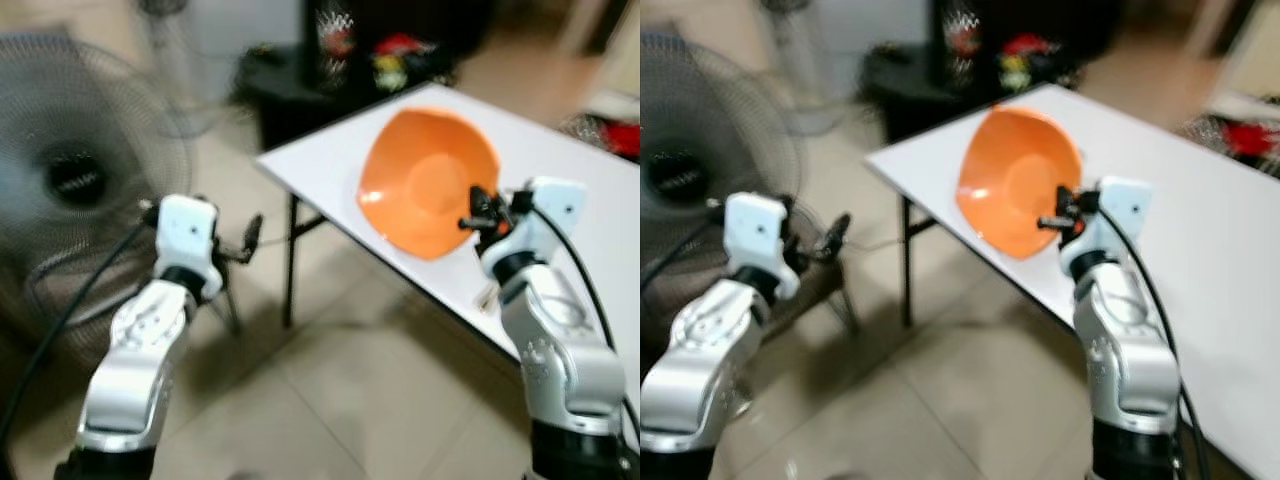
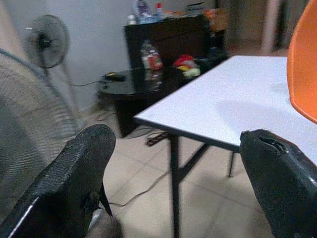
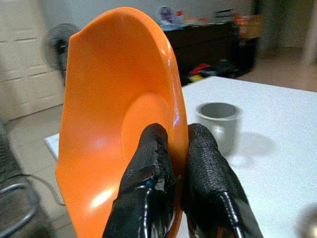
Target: Setting the table
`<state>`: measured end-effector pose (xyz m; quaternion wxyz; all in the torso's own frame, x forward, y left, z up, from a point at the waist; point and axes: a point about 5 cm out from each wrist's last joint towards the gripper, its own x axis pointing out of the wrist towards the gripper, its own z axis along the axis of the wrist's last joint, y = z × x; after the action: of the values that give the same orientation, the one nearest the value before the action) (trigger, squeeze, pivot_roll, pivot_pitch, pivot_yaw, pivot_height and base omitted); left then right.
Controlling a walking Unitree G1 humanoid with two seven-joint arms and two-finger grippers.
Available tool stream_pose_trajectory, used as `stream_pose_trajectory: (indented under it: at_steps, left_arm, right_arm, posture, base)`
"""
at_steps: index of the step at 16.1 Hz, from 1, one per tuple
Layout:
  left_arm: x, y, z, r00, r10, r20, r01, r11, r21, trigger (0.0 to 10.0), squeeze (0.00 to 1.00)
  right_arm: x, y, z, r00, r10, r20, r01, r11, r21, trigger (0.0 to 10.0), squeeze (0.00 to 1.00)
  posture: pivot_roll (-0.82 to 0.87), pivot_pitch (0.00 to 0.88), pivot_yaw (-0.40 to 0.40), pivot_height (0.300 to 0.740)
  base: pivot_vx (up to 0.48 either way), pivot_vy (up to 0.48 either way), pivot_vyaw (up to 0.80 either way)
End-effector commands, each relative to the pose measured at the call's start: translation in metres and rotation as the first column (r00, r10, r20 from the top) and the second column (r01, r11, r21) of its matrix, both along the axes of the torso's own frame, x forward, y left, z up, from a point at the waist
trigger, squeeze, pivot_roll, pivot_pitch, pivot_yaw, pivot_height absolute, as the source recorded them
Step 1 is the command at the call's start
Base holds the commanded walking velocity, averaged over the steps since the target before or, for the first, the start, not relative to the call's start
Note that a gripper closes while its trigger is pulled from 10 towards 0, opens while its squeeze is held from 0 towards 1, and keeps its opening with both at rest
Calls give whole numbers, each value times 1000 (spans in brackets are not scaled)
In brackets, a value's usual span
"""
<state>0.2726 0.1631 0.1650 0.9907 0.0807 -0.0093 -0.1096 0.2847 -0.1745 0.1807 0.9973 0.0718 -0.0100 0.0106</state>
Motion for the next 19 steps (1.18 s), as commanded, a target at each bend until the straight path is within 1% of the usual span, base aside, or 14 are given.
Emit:
stream_pose_trajectory:
  at_steps: [1, 9, 12, 14, 16, 17, 19]
  left_arm:
    - [1, 2, 4, 1000, 1, 10, -1, 1000, -1, 10000, 0]
    - [6, 0, 2, 1000, -23, 4, 23, 1000, 4, 10000, 0]
    - [8, 0, 4, 1000, -30, 8, 30, 1000, 5, 10000, 0]
    - [7, 2, 5, 1000, -24, 11, 23, 1000, 8, 10000, 0]
    - [6, 3, 5, 1000, -21, 11, 21, 1000, 9, 10000, 0]
    - [5, 4, 5, 1000, -16, 12, 16, 1000, 9, 10000, 0]
    - [4, 5, 5, 1000, -10, 13, 10, 1000, 8, 10000, 0]
  right_arm:
    - [0, 6, 11, 999, 31, 41, -32, 999, 6, 10000, 0]
    - [-3, 3, 18, 998, 17, 57, -18, 999, 29, 10000, 0]
    - [0, 0, 22, 998, 13, 61, -16, 998, 63, 10000, 0]
    - [5, 0, 20, 998, 61, 27, -64, 990, 129, 10000, 0]
    - [7, 0, 19, 997, 81, 12, -82, 986, 146, 10000, 0]
    - [12, 1, 17, 993, 113, -17, -109, 982, 152, 10000, 0]
    - [17, 2, 18, 991, 128, -26, -122, 978, 170, 10000, 0]
  posture:
    - [162, 0, -28, 740]
    - [134, 0, -3, 740]
    - [141, 0, -6, 740]
    - [153, 0, -20, 740]
    - [159, 0, -27, 740]
    - [162, 0, -32, 740]
    - [172, 0, -43, 740]
  base:
    - [277, 0, -800]
    - [278, 0, -800]
    - [277, 0, -800]
    - [276, 0, 0]
    - [274, 0, 0]
    - [277, 0, 0]
    - [283, 0, 0]
